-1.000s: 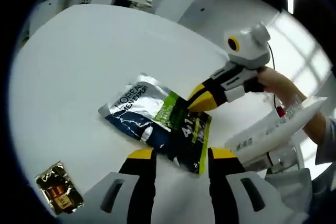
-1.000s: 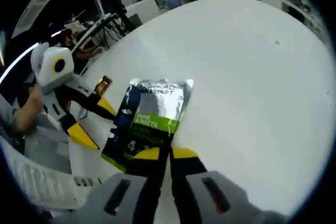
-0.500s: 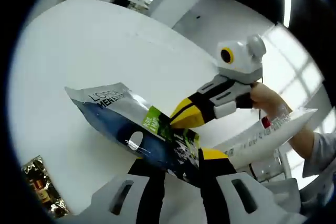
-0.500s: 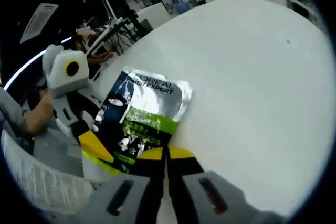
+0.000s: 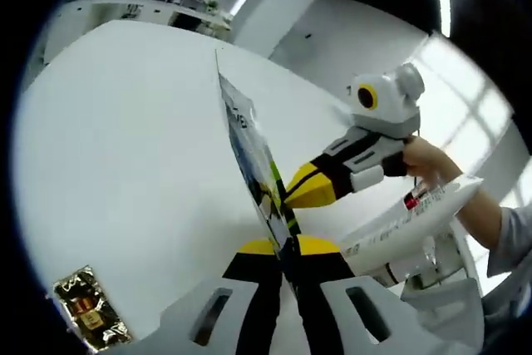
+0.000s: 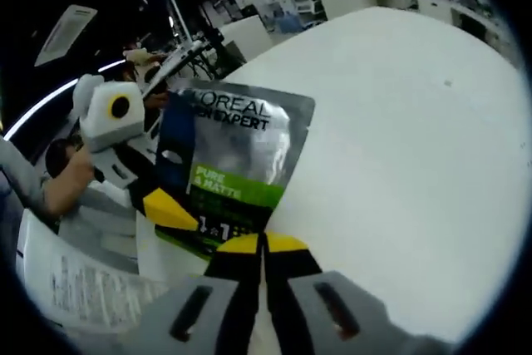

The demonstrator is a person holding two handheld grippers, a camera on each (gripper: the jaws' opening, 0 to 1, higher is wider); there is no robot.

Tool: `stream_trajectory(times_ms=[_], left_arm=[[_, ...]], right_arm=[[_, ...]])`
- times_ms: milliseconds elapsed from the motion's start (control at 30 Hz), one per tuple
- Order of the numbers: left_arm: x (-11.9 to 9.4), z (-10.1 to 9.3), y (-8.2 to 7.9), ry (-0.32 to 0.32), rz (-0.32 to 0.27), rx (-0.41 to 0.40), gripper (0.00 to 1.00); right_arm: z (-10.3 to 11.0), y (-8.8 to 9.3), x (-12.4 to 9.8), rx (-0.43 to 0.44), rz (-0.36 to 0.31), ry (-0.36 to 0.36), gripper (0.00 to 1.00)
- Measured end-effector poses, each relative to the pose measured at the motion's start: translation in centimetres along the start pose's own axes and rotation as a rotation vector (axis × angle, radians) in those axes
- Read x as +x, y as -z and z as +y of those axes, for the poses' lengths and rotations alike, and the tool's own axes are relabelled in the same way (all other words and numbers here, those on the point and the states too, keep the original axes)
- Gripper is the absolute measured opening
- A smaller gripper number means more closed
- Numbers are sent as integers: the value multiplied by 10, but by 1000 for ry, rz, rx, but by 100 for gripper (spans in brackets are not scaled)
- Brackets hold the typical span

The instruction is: Arrange the skincare products in the storage area until every visible bottle or jar stands upright without overlapping.

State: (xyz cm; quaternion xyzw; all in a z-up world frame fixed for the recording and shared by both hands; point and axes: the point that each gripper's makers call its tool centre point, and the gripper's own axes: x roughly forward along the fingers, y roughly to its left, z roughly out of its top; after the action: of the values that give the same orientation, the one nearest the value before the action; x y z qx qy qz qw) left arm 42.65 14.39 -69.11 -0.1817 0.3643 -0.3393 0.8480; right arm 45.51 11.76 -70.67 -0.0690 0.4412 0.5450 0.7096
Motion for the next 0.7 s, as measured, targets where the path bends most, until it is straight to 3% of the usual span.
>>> stream_trajectory(times_ms=[100, 400, 700], left_arm=[[-6, -12, -1, -26, -9, 93, 0], [-15, -12, -16, -6, -18, 179, 0], [-39, -22, -49, -5, -58, 286, 0]], right_arm=[[-4, -3, -3, -8, -12, 2, 1], [6, -19, -19, -61, -40, 31, 2], [23, -49, -43, -124, -110, 57, 2]])
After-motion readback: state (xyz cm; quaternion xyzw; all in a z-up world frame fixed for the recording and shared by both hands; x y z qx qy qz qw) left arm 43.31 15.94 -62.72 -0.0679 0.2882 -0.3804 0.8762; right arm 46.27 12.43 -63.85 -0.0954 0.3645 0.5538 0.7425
